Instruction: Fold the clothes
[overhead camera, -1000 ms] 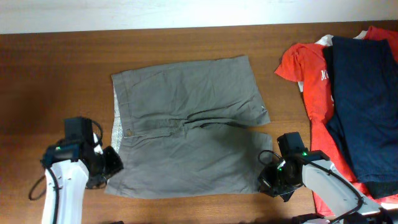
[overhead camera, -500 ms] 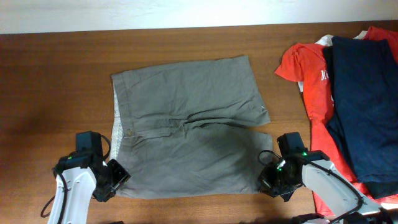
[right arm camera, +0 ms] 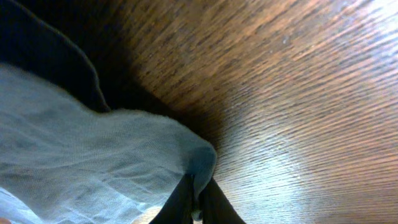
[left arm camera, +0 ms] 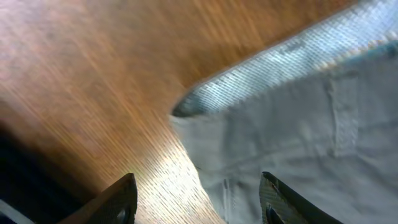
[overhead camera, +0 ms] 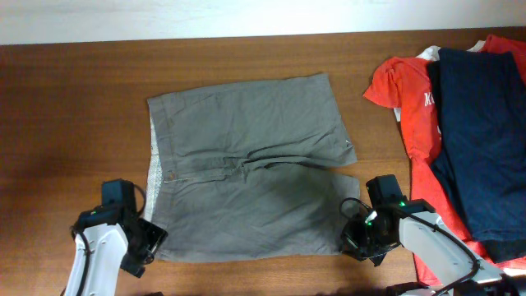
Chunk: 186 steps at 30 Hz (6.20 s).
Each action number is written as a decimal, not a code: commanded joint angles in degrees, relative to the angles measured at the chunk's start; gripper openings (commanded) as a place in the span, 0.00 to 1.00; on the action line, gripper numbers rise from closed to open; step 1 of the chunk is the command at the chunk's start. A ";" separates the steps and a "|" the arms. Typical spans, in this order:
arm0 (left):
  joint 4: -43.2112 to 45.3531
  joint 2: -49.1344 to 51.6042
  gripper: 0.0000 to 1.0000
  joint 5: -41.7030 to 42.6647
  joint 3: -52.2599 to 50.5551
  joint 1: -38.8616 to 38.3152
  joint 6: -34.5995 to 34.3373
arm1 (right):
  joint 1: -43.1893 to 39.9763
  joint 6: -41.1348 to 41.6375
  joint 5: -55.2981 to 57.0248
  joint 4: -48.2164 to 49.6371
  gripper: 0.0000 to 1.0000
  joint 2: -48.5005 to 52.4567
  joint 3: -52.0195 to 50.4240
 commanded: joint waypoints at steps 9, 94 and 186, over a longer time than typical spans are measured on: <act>10.54 -0.02 0.61 1.57 -6.91 8.55 4.26 | 0.26 -0.50 4.70 2.71 0.11 1.75 -2.29; 65.29 28.83 0.66 34.56 34.75 -1.36 28.48 | 0.24 -33.79 15.08 24.09 0.98 25.55 55.58; 25.68 50.71 0.00 -0.48 49.64 -16.59 38.05 | 7.39 -38.42 22.56 28.20 0.05 50.16 52.59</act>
